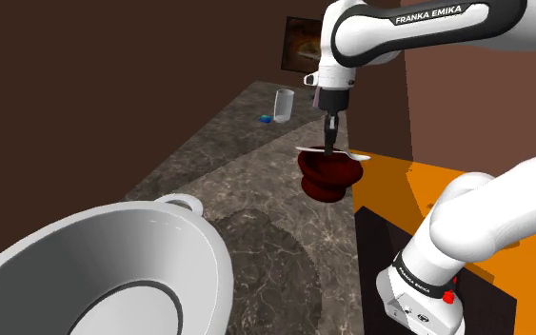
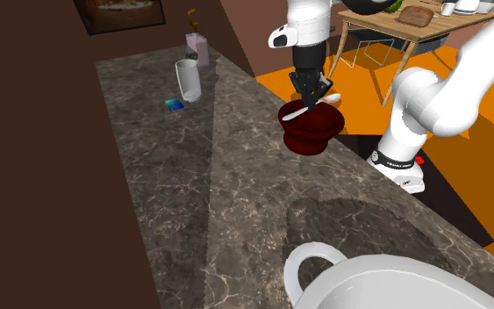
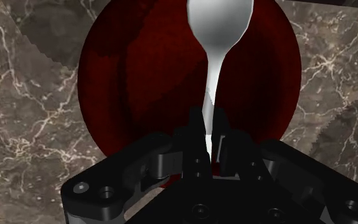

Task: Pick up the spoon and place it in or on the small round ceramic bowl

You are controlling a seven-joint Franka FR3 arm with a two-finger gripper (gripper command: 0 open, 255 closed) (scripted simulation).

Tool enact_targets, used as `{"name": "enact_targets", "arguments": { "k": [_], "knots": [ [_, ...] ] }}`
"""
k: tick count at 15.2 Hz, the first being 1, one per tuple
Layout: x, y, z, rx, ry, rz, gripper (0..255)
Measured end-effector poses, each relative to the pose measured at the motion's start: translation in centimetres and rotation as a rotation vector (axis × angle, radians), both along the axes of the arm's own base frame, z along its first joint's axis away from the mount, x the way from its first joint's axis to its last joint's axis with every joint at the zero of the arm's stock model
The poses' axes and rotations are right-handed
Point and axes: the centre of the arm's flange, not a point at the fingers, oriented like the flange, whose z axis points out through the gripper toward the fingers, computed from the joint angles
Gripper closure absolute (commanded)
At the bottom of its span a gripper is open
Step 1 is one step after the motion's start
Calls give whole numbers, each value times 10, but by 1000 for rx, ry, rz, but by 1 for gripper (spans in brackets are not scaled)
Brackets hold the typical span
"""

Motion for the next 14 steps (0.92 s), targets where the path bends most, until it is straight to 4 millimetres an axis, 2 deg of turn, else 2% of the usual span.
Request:
{"name": "enact_targets", "arguments": {
  "k": [4, 9, 10, 14],
  "knots": [
    [0, -1, -15, 0, 0, 0, 255],
    [0, -1, -17, 0, -1, 0, 255],
    [0, -1, -17, 0, -1, 0, 0],
    [0, -1, -17, 0, -1, 0, 0]
  ]
}}
